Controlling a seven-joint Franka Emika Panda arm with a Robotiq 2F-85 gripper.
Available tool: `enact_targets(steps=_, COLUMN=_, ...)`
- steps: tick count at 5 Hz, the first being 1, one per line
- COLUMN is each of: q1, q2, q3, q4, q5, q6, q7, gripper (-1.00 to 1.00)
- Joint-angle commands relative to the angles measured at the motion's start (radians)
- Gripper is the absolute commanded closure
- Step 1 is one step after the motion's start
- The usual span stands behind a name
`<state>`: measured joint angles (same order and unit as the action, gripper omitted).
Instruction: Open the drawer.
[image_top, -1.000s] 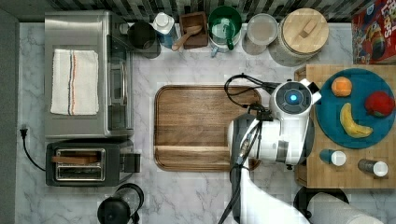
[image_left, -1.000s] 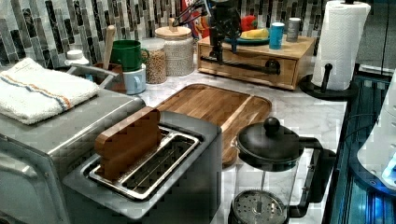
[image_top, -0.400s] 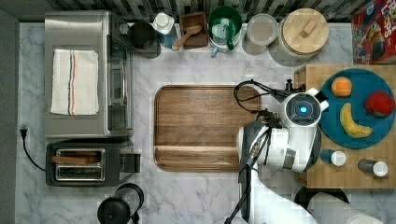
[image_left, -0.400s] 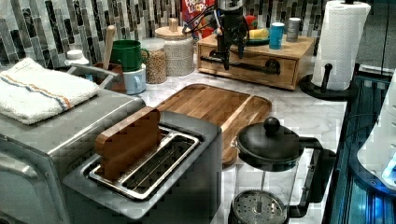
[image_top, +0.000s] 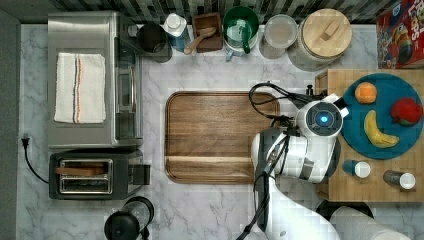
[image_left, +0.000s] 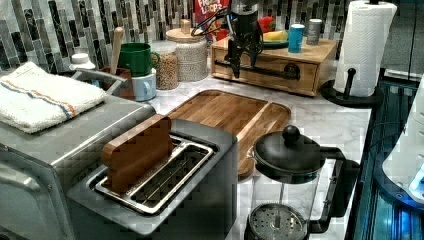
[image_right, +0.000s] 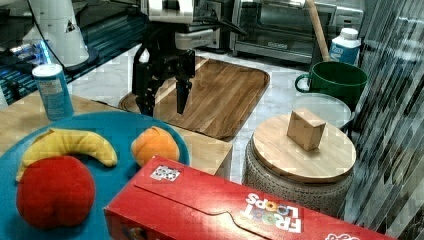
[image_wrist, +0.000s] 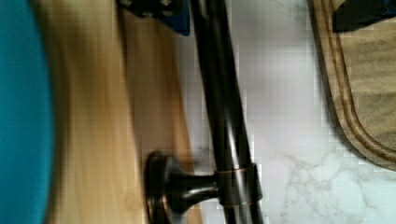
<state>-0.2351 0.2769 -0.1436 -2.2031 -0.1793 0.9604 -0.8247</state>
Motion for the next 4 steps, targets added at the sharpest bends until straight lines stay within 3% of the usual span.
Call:
enact_targets(steps=1, q1=-0.007, q2=0.01, q3=0.04, q4=-0.002, q5=0.054, q6=-0.005, q7=-0.015, gripper=-1.0)
enact_targets(steps=3, q1=0.058, q2=-0.035, q3=0.067, q4=-0.053, q5=0.012, q6=0.0, q7=0.133, gripper=-1.0)
enact_targets(steps=4, q1=0.06, q2=0.005, q3=0.121, q4=-0.065, q5=0.056, q6=0.057, q7=0.117, gripper=-1.0)
